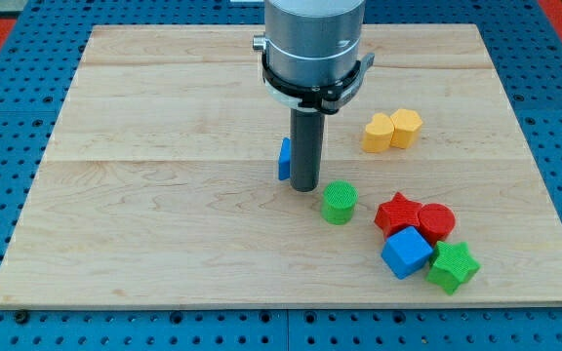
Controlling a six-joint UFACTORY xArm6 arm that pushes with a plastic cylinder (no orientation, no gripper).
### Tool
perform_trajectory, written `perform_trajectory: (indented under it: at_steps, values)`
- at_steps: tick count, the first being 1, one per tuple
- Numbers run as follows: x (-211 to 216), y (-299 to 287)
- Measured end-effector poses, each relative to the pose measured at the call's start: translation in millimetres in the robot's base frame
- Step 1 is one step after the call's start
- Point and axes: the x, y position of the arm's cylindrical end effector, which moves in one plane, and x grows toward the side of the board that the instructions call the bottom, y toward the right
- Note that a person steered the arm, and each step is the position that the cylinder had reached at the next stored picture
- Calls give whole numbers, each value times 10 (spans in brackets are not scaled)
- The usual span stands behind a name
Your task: Move the green star to the right side slightly
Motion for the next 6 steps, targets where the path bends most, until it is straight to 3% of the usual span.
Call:
perform_trajectory:
  at_steps: [4, 6]
  values:
    - [1346, 35]
    - [1339, 228]
